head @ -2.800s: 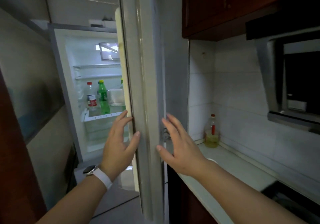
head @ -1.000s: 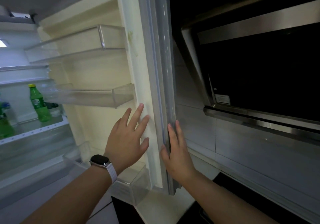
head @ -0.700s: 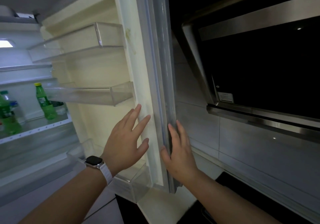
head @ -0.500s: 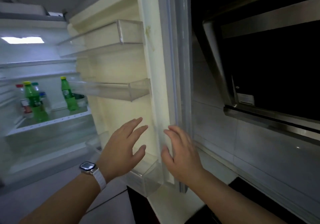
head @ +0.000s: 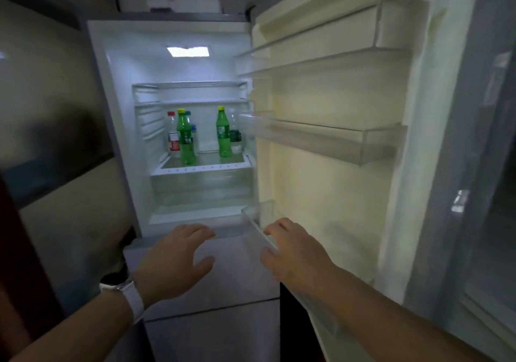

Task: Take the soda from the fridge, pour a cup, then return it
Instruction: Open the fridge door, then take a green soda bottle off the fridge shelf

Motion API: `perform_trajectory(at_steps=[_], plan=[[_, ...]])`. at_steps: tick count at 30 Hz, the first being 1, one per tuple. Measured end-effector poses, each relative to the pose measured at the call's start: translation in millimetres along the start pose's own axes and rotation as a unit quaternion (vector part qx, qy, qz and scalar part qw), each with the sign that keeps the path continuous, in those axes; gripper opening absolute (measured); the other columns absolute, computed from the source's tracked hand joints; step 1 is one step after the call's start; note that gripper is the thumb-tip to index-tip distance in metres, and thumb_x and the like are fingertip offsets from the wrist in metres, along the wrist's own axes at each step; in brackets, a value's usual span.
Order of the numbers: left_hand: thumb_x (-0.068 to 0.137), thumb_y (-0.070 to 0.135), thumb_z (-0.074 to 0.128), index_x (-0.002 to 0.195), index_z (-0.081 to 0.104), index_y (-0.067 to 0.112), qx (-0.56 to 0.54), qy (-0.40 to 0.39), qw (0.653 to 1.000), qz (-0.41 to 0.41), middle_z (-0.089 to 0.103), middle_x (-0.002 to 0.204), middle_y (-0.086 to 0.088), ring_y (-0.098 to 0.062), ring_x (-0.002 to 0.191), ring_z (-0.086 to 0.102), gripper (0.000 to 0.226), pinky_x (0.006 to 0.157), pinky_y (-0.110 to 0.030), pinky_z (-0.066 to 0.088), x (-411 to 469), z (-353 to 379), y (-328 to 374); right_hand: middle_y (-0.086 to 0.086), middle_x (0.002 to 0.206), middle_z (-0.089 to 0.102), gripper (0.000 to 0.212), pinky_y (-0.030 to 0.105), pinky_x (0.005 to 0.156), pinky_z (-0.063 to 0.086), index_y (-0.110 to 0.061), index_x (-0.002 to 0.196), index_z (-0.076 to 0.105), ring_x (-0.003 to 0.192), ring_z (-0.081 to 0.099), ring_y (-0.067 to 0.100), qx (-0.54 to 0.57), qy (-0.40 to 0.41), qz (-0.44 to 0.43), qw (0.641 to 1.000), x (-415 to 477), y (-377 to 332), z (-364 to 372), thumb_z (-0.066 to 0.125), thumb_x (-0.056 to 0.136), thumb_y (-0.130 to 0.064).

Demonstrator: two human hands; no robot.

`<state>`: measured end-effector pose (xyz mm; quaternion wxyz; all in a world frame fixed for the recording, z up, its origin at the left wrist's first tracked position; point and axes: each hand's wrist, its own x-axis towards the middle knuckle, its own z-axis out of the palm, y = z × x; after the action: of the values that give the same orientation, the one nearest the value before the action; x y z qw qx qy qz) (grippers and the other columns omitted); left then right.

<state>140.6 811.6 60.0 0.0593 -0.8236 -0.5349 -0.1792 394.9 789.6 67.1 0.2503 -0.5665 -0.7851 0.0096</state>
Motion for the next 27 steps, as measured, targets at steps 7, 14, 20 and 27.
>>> perform_trajectory(at_steps=[7, 14, 20, 27], plan=[[0.07, 0.073, 0.025, 0.138, 0.047, 0.036, 0.042, -0.044, 0.996, -0.064, 0.047, 0.142, 0.016, -0.009, 0.129, 0.044, 0.08, 0.102, -0.028, 0.042, 13.1, 0.2, -85.9, 0.001, 0.125, 0.049, 0.038, 0.031, 0.086, 0.042, -0.018, 0.125, 0.054, 0.113, 0.049, 0.022, -0.021, -0.113, 0.004, 0.993, 74.7, -16.7, 47.7, 0.045, 0.095, -0.039], [0.081, 0.059, 0.049, 0.136, 0.048, 0.034, 0.03, -0.057, 0.993, -0.095, 0.049, 0.138, 0.014, -0.011, 0.123, 0.047, 0.061, 0.1, -0.029, 0.043, 46.2, 4.7, -170.5, -0.003, 0.107, 0.048, 0.032, 0.033, 0.086, 0.046, -0.019, 0.115, 0.057, 0.101, 0.053, 0.018, -0.035, -0.142, 0.006, 0.989, 147.8, -36.4, 86.1, 0.052, 0.093, -0.042], [0.07, 0.059, 0.04, 0.133, 0.051, 0.03, -0.007, -0.068, 0.991, -0.116, 0.052, 0.134, 0.008, -0.017, 0.123, 0.047, 0.071, 0.101, -0.036, 0.043, 75.7, 14.3, -225.6, -0.003, 0.133, 0.047, 0.048, 0.032, 0.095, 0.043, -0.024, 0.136, 0.049, 0.116, 0.05, 0.016, -0.044, -0.138, 0.035, 0.989, 197.8, -55.9, 111.6, 0.048, 0.094, -0.046], [0.083, 0.051, 0.052, 0.132, 0.052, 0.028, -0.04, -0.039, 0.992, -0.114, 0.054, 0.135, 0.007, -0.015, 0.123, 0.049, 0.054, 0.099, -0.034, 0.044, 120.1, 20.4, -257.7, -0.002, 0.138, 0.046, 0.049, 0.032, 0.092, 0.045, -0.022, 0.137, 0.049, 0.113, 0.053, 0.016, -0.054, -0.128, 0.059, 0.988, 256.0, -60.3, 120.3, 0.049, 0.094, -0.045]])
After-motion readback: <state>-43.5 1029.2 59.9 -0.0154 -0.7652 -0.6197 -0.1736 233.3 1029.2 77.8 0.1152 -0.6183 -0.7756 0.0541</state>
